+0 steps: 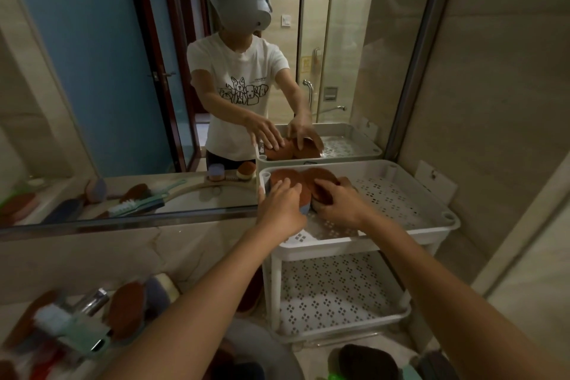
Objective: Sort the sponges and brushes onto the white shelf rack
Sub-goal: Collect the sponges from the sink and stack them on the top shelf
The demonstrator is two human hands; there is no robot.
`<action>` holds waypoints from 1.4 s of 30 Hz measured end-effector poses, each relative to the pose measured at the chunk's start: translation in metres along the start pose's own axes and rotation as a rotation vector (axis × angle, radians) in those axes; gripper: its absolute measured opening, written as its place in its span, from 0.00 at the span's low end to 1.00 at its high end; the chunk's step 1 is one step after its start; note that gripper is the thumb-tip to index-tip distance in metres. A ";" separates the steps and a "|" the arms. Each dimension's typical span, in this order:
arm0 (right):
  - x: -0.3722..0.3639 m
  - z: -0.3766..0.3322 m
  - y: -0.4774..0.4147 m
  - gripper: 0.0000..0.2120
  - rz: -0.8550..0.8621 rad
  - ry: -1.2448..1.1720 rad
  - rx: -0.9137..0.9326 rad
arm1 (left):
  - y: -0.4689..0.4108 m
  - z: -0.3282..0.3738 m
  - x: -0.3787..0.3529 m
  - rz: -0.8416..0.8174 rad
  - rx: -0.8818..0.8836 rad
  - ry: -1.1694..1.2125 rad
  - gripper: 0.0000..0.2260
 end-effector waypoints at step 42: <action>-0.379 -0.330 0.305 0.21 -0.522 -0.378 -0.072 | 0.458 -0.479 0.000 0.289 1.082 0.070 0.15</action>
Point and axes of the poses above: each hand's wrist, its own y-axis away from the middle knuckle, its own x-axis out of the back of the hand, z = x × y, the point moved 10 cm from there along -y, towards the middle knuckle, and after that the axes turned 9 degrees about z, right-handed, at the moved point
